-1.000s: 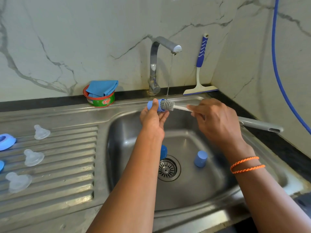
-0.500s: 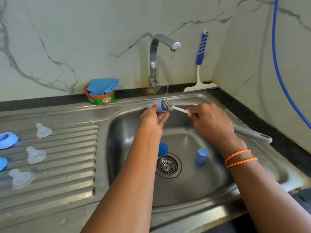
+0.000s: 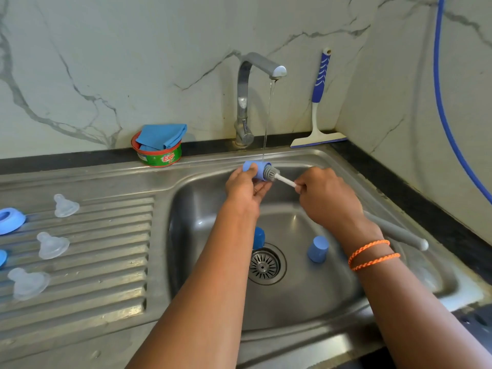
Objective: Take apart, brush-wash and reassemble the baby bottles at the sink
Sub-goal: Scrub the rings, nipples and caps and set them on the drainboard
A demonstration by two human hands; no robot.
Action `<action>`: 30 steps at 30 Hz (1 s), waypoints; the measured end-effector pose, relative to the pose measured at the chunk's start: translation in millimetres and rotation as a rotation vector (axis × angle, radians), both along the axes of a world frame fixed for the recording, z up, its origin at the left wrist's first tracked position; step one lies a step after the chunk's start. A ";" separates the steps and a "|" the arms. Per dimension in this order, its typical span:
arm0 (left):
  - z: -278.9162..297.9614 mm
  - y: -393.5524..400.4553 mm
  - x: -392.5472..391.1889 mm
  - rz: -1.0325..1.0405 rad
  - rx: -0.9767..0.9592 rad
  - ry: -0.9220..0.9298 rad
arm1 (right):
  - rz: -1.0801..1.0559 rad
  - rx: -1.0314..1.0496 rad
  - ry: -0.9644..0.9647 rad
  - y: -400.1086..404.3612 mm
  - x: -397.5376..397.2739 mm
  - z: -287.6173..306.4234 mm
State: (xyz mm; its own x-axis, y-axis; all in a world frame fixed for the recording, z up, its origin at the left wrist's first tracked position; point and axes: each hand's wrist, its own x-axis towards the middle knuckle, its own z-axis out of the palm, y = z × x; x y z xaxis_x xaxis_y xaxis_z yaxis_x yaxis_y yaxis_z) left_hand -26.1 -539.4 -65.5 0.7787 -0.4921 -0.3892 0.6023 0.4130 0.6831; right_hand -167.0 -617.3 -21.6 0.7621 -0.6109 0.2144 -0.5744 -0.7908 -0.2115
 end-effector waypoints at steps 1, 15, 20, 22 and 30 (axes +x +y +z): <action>1.4 -3.0 -2.4 -0.009 0.000 -0.002 | 0.011 0.009 0.016 -1.0 1.2 0.1; 3.5 -0.7 -1.0 -0.067 -0.109 0.065 | 0.037 0.217 -0.051 -12.3 17.8 -21.8; 4.8 1.0 -4.4 -0.111 -0.128 0.078 | 0.013 0.209 -0.141 -13.0 14.7 -16.7; 3.8 -0.5 -4.3 -0.122 -0.124 0.077 | -0.040 0.187 -0.142 -8.6 14.4 -15.6; 5.8 -2.1 1.9 -0.091 -0.173 0.162 | 0.037 0.034 -0.052 2.4 20.6 -13.1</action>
